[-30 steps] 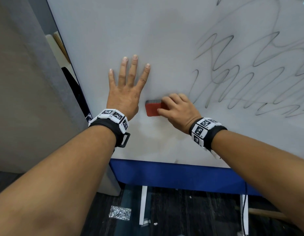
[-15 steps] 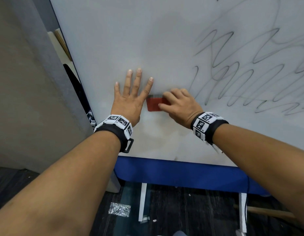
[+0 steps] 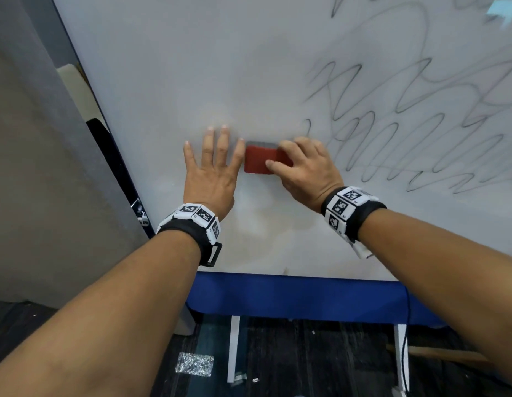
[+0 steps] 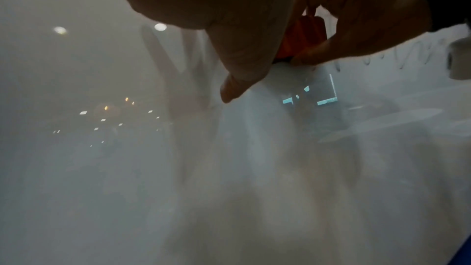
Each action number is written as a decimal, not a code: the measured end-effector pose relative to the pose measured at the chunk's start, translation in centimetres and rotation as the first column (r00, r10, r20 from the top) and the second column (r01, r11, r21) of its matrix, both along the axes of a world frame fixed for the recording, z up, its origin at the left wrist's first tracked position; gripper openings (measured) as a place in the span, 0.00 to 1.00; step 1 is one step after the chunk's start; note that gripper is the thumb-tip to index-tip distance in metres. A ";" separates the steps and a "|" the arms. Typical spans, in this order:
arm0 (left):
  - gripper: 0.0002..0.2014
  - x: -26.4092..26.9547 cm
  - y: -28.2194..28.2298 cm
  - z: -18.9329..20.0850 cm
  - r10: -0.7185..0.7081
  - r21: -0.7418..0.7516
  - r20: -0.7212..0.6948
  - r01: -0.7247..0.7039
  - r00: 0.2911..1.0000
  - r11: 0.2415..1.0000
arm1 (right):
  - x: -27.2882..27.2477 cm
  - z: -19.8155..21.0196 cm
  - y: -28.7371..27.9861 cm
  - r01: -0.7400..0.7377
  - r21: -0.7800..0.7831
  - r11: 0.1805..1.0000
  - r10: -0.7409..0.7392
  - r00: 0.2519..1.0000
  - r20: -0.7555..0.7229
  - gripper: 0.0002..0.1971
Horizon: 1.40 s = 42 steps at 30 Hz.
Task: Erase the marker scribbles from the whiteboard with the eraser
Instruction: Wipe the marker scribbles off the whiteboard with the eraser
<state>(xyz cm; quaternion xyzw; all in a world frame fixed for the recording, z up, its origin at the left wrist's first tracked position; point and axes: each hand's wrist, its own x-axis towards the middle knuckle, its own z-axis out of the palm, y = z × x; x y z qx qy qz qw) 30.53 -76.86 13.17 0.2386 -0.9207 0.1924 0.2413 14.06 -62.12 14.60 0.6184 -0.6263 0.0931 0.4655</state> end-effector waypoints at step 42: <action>0.67 -3.2 -0.4 13.2 -0.077 -0.308 -0.009 0.071 0.997 0.949 | -3.3 7.5 1.9 -0.181 -0.116 0.977 0.171 0.981 -0.093 0.13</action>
